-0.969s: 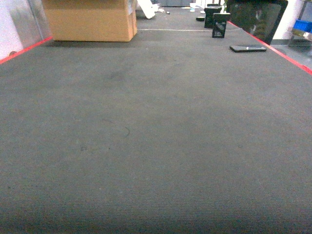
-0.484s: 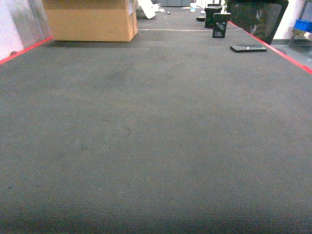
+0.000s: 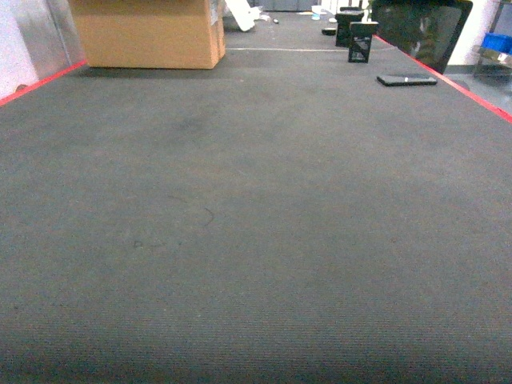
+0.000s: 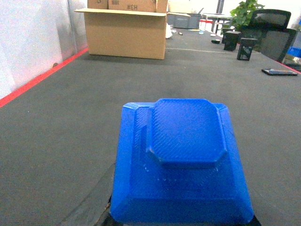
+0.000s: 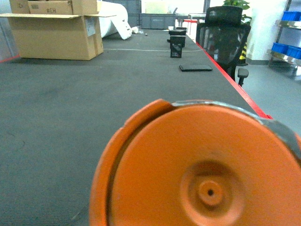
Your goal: Sort blue parts and orange caps into right shelf containers
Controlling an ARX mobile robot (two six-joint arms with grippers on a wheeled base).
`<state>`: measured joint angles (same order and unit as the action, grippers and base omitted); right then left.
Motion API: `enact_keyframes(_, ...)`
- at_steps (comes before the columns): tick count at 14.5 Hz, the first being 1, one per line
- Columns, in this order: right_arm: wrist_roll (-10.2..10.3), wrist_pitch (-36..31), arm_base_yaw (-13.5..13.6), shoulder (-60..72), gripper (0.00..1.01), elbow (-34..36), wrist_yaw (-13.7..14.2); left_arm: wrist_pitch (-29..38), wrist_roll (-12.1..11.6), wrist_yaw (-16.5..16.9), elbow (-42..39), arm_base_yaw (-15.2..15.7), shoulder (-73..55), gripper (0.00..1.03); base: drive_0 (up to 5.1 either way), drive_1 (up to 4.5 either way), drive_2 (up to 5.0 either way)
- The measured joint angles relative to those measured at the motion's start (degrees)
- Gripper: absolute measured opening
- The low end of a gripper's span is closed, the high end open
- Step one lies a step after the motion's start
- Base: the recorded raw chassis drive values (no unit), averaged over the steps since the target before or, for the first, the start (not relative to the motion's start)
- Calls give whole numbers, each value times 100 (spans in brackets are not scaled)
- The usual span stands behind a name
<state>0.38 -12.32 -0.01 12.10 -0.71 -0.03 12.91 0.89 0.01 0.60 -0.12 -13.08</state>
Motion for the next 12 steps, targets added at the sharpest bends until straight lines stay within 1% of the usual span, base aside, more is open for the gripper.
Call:
enact_keyframes(3,0,236,0,-199,44,0,0,-234,-2,-2,2,0,229,41,0,0,0)
enact_keyframes(4,0,667,0,-507,44,-2,0,-304,-2,0,2,0,321,41,0,0,0)
enact_keyframes(5,0,1311,0,-1027,44,-2,-2,-802,-4,-20,11,0,669,41,0,0,0)
enact_keyframes(6,0,1287,0,-1180,44,-4,0,-1333,-7,4,2,0,1259,41,0,0,0)
enact_keyframes(12,0,1268,0,-1182,44,-4,0,-1331,-9,-2,4,0,1261,41,0,0,0)
